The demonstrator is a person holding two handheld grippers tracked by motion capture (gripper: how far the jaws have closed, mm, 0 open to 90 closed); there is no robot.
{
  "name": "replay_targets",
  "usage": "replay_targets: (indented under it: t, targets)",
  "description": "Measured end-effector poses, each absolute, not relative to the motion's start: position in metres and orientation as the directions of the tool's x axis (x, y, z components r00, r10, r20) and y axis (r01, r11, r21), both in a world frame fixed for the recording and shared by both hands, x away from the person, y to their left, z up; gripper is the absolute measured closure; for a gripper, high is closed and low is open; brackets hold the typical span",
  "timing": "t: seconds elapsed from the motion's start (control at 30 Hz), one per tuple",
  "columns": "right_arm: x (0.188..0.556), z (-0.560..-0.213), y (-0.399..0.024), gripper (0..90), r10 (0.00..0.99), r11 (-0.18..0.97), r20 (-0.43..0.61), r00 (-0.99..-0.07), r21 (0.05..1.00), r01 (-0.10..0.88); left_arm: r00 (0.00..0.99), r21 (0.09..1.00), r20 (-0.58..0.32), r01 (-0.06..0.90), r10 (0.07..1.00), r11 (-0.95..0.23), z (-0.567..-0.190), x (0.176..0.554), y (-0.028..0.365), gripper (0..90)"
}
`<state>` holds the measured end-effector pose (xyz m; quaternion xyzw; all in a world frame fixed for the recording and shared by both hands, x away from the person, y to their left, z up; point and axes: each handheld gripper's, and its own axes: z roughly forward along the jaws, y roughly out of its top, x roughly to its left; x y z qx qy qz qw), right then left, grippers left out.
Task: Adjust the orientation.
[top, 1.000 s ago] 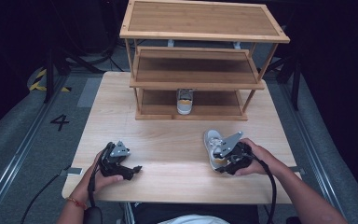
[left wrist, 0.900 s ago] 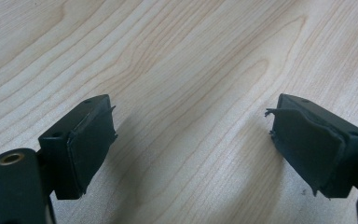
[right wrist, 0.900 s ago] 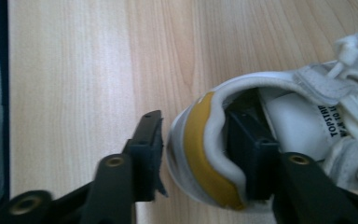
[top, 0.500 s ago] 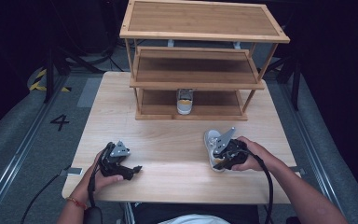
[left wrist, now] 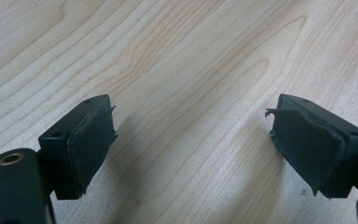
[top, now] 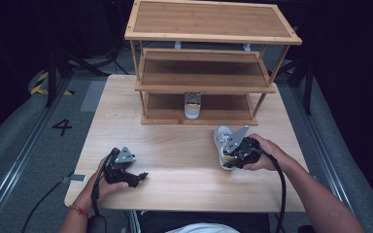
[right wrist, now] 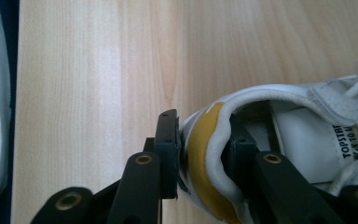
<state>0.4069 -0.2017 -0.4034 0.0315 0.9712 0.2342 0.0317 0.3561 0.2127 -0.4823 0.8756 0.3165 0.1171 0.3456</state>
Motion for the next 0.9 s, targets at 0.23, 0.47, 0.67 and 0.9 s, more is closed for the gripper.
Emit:
replay_targets:
  t: [0.23,0.47,0.67,0.9]
  targets:
    - [0.429,-0.386,-0.206,72.2,0.098,0.89,-0.108,-0.989,0.453,0.038,0.771,0.679,-0.019,0.477,0.636,-0.558,-0.483,0.356,0.212,13.6]
    - [0.456,-0.378,-0.207,72.2,0.109,0.892,-0.152,-0.982,0.451,0.029,0.771,0.68,-0.012,0.473,0.637,-0.559,-0.482,0.356,0.212,13.4]
    - [0.48,-0.38,-0.2,72.1,0.101,0.89,-0.155,-0.983,0.456,0.02,0.771,0.68,-0.013,0.473,0.637,-0.56,-0.482,0.356,0.212,13.4]
    - [0.511,-0.394,-0.181,72.1,0.094,0.887,-0.135,-0.986,0.461,0.022,0.772,0.681,-0.013,0.472,0.635,-0.56,-0.483,0.357,0.212,13.3]
